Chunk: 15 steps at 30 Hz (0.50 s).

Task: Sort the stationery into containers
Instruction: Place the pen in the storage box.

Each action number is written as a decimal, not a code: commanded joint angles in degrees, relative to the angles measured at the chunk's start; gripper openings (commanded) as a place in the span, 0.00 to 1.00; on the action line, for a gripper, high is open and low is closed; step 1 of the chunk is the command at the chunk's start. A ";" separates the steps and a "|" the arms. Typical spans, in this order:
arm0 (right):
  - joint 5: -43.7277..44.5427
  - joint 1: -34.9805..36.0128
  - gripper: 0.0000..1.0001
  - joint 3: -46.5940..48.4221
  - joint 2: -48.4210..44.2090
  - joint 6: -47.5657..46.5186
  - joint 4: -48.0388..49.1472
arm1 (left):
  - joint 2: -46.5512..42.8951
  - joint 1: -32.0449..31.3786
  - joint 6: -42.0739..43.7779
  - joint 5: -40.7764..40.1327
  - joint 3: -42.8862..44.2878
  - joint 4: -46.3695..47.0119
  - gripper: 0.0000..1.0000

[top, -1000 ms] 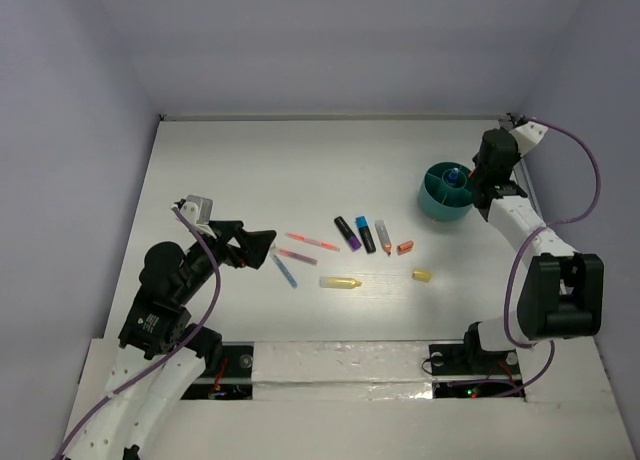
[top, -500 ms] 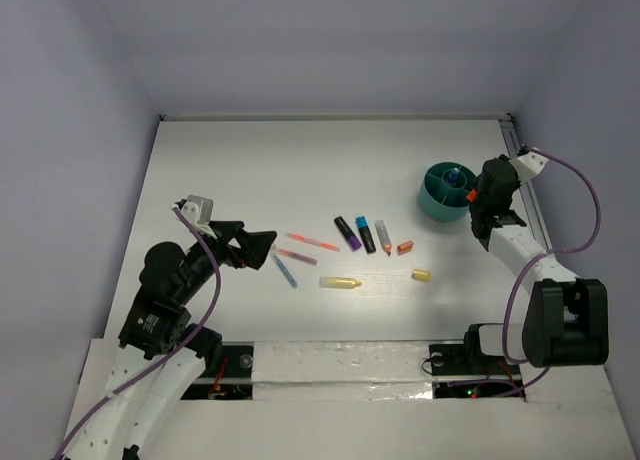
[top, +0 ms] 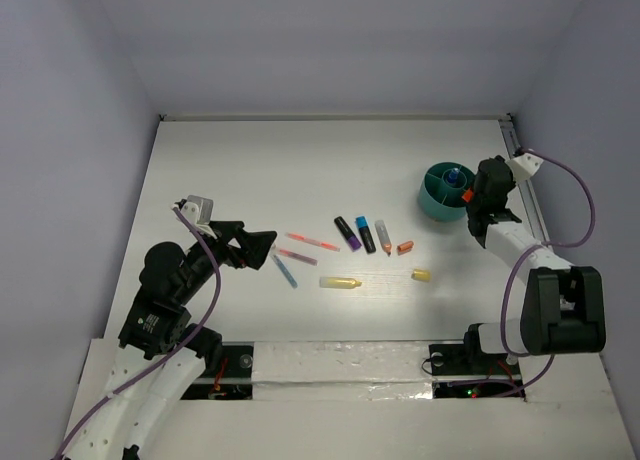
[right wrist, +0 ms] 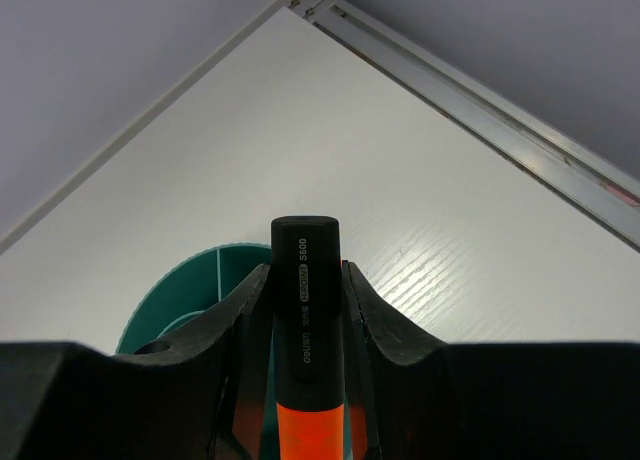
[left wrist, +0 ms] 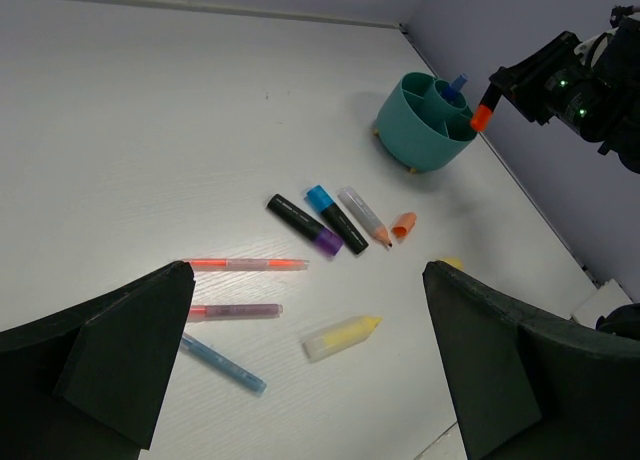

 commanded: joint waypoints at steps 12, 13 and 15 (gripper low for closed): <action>6.30 3.16 0.15 -1.22 3.17 0.92 7.03 | 0.09 -0.33 0.03 0.81 -0.19 3.16 0.99; 6.57 3.16 0.16 -1.30 3.17 1.01 7.21 | 0.17 -0.33 0.03 0.81 -0.19 3.16 0.99; 7.00 3.16 0.17 -2.01 3.17 1.01 7.29 | 0.09 -0.33 0.03 0.90 -0.19 3.25 0.99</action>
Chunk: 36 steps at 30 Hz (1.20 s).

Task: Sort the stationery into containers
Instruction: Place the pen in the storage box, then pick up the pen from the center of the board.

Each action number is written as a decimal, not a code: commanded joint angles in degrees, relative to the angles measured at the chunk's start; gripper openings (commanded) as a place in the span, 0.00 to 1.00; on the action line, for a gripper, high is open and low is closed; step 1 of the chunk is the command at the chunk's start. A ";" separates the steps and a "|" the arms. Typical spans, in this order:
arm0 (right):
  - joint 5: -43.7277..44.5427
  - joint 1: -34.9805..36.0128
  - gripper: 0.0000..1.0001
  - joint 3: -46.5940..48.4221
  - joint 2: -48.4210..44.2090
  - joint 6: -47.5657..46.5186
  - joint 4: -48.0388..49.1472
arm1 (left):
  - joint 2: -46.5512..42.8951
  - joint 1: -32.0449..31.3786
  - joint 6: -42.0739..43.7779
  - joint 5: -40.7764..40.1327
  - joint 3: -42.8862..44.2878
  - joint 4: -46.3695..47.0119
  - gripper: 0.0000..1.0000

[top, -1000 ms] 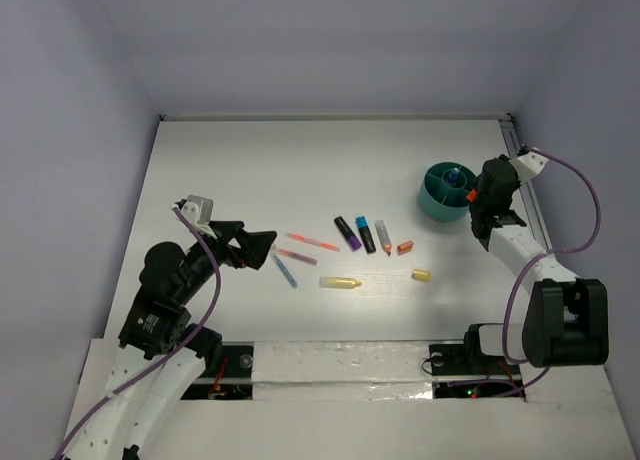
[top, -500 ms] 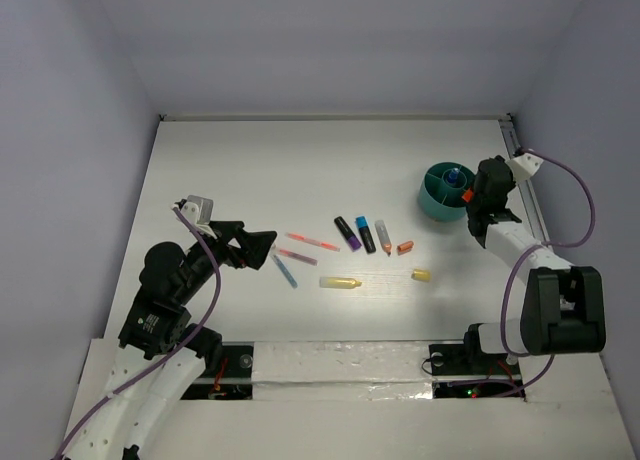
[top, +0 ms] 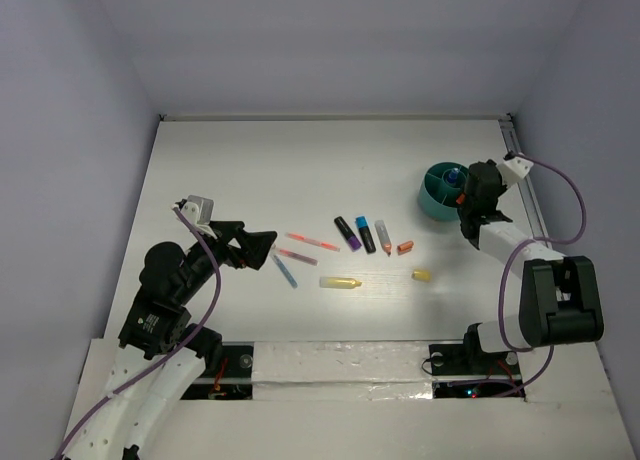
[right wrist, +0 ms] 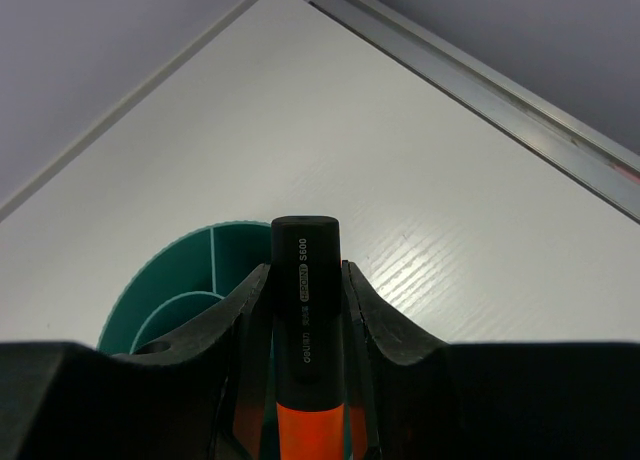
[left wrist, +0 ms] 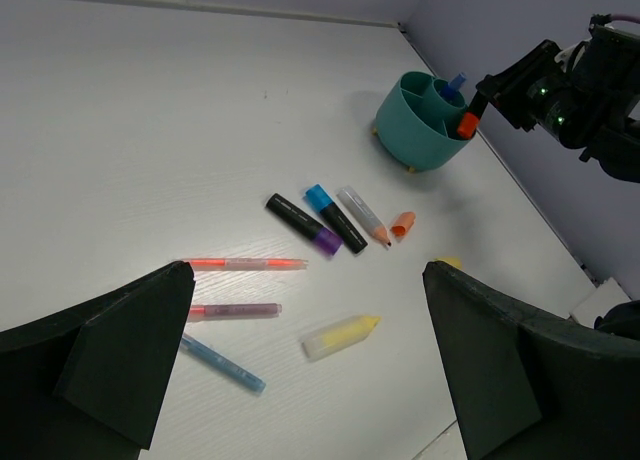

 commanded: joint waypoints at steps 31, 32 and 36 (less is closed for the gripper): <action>-13.09 15.57 0.16 0.59 -14.36 -3.98 -10.34 | 0.08 -0.33 -0.05 0.79 -0.19 3.25 0.99; -15.36 17.24 0.16 1.30 -13.48 -4.87 -10.96 | 0.17 -0.33 -0.05 0.79 -0.19 3.25 0.99; -25.65 26.45 0.19 10.93 -1.39 -7.59 -21.12 | 0.61 0.20 -0.05 0.88 -0.19 3.33 0.99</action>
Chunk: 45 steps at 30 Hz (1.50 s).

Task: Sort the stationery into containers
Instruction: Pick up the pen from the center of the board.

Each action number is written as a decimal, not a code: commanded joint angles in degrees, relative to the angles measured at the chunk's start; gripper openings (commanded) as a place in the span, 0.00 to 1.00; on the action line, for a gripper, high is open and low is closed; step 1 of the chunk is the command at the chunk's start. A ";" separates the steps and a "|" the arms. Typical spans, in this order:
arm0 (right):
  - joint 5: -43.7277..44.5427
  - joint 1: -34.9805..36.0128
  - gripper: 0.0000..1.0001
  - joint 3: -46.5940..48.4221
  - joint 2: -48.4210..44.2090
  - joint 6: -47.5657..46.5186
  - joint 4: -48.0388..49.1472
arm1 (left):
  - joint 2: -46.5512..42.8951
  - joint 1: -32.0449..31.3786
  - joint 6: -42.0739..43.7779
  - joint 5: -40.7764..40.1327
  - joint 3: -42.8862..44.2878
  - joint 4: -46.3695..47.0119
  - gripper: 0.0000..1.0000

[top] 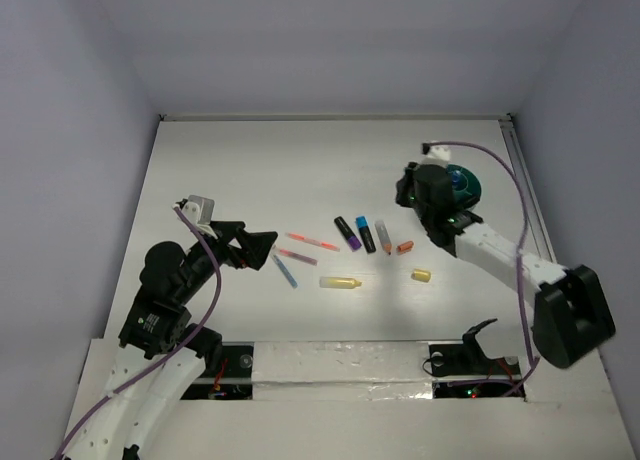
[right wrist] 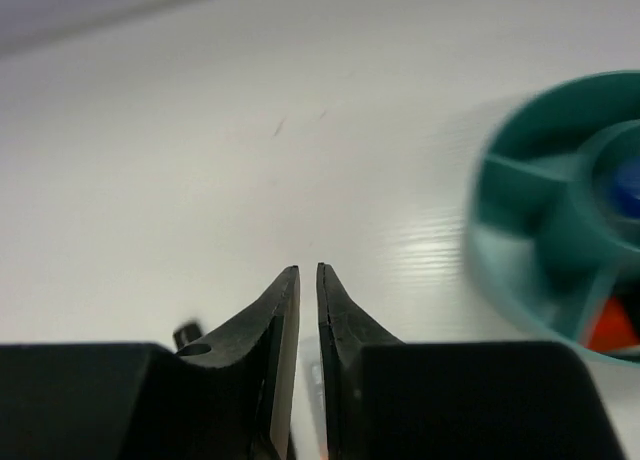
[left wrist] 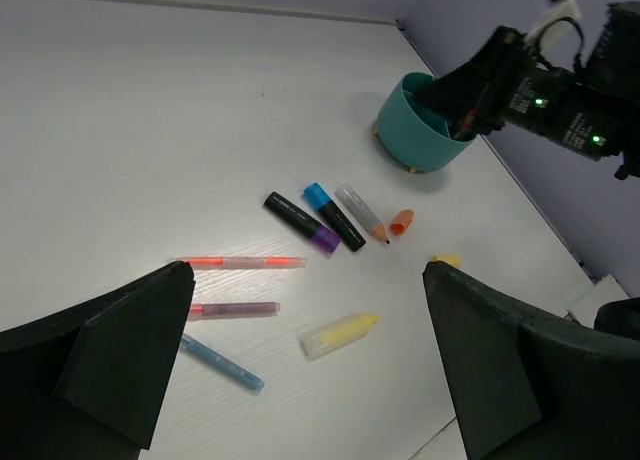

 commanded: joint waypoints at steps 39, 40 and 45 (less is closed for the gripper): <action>-19.67 14.12 0.53 65.37 58.90 -22.01 -57.68 | 0.50 0.68 0.12 0.81 -0.10 3.33 0.99; -19.76 14.12 0.52 65.63 59.16 -21.93 -58.12 | 0.42 0.68 0.12 0.81 -0.10 3.33 0.99; -19.76 14.12 0.48 67.83 60.40 -21.93 -59.88 | 0.42 0.68 0.12 0.64 -0.10 3.25 0.99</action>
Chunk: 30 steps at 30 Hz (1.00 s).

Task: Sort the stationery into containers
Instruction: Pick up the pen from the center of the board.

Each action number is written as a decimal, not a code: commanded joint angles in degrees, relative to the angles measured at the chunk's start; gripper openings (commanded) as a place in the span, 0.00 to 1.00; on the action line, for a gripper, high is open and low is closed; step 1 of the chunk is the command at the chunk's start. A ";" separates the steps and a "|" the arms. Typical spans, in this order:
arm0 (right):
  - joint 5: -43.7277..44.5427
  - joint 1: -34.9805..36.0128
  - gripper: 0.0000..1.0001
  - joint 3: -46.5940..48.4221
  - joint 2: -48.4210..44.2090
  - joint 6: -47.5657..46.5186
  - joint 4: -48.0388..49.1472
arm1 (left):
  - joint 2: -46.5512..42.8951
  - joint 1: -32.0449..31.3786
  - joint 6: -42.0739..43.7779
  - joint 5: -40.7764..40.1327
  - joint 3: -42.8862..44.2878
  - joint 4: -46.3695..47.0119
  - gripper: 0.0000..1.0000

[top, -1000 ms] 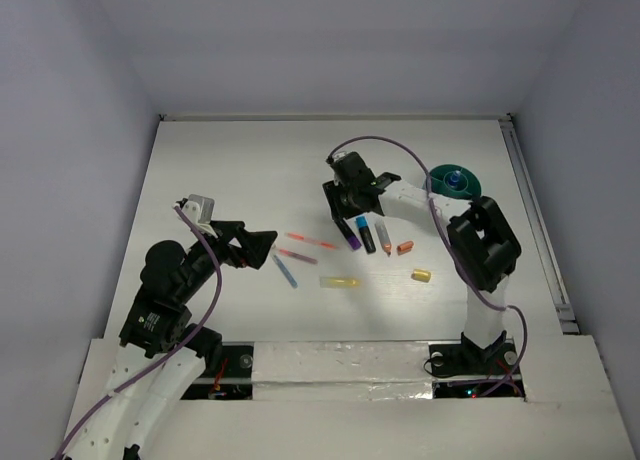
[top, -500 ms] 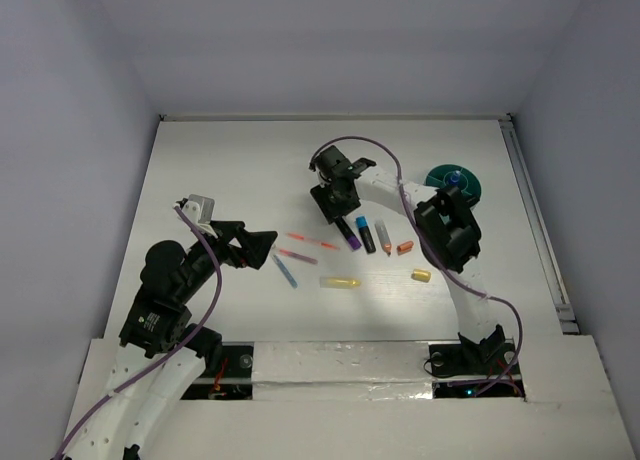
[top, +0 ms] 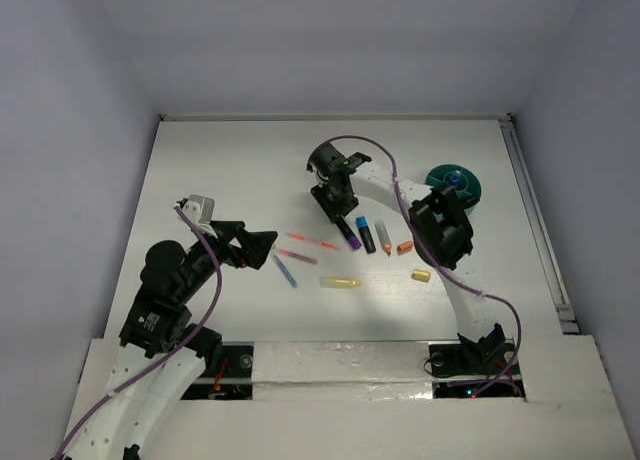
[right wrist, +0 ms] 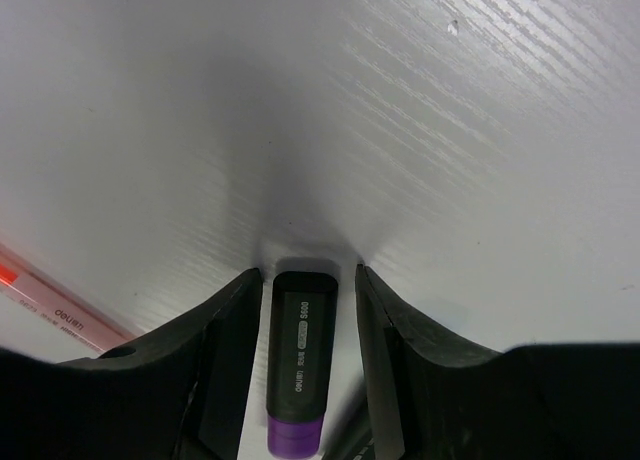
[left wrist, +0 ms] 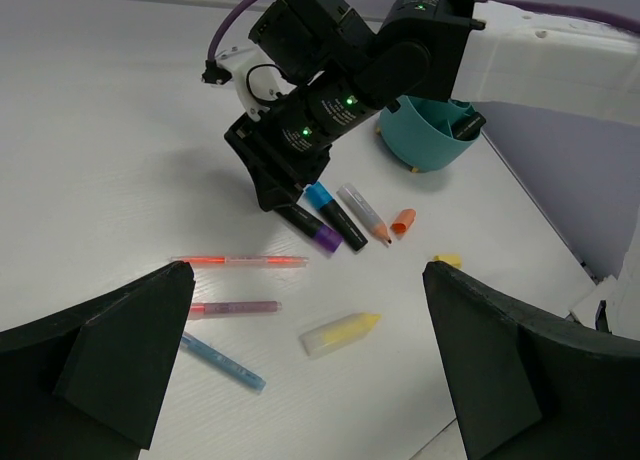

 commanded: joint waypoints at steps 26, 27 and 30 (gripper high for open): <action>3.54 -0.22 0.09 -9.32 -24.87 4.37 29.14 | 0.59 0.75 0.01 0.53 -0.19 3.33 0.99; 4.59 -0.22 0.09 -12.13 -27.44 4.72 32.59 | 0.51 0.75 0.01 0.53 -0.19 3.33 0.99; 12.48 -0.22 0.09 -24.25 -37.63 5.87 46.22 | 0.51 0.75 0.01 0.53 -0.19 3.34 0.99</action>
